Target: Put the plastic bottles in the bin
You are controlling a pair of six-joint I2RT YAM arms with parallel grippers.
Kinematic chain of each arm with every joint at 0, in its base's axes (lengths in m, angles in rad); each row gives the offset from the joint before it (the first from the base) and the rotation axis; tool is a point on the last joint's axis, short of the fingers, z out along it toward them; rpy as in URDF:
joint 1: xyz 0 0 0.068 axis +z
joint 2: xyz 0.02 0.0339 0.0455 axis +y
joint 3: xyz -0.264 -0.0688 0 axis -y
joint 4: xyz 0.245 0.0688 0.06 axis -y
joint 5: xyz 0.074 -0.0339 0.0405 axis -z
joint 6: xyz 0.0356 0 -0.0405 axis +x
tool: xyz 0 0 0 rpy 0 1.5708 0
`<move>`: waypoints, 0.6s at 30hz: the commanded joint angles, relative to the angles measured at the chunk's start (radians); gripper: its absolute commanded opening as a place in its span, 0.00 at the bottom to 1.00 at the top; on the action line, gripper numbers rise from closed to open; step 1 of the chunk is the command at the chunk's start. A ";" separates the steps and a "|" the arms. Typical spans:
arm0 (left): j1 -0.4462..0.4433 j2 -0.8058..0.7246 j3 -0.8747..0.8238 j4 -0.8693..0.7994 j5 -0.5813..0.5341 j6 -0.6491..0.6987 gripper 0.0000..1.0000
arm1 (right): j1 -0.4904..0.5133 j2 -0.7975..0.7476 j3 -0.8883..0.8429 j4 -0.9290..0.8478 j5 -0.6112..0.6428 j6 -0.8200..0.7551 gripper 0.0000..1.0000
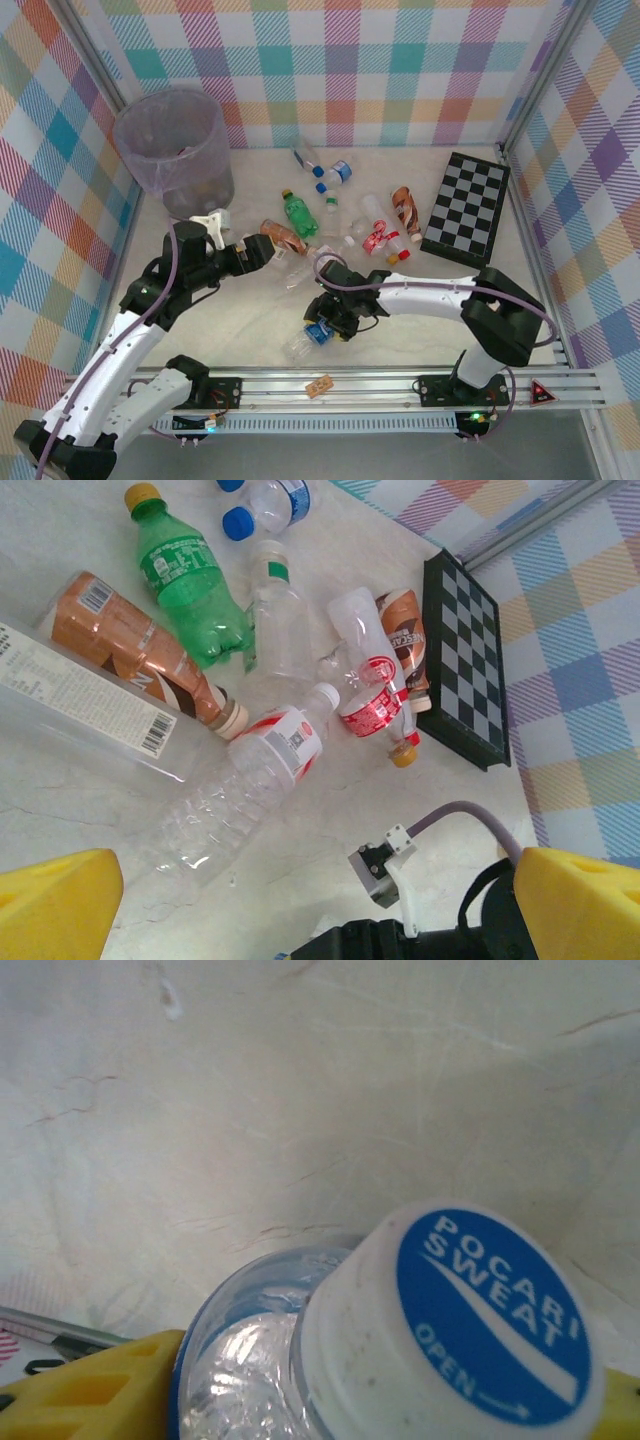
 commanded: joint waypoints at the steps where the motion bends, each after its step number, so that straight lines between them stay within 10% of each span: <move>1: -0.013 0.001 -0.007 0.058 0.017 -0.040 1.00 | -0.020 -0.062 0.008 -0.026 0.014 -0.028 0.55; 18: -0.152 0.198 0.049 0.178 0.262 0.085 1.00 | -0.412 -0.141 0.411 -0.448 -0.195 -0.619 0.45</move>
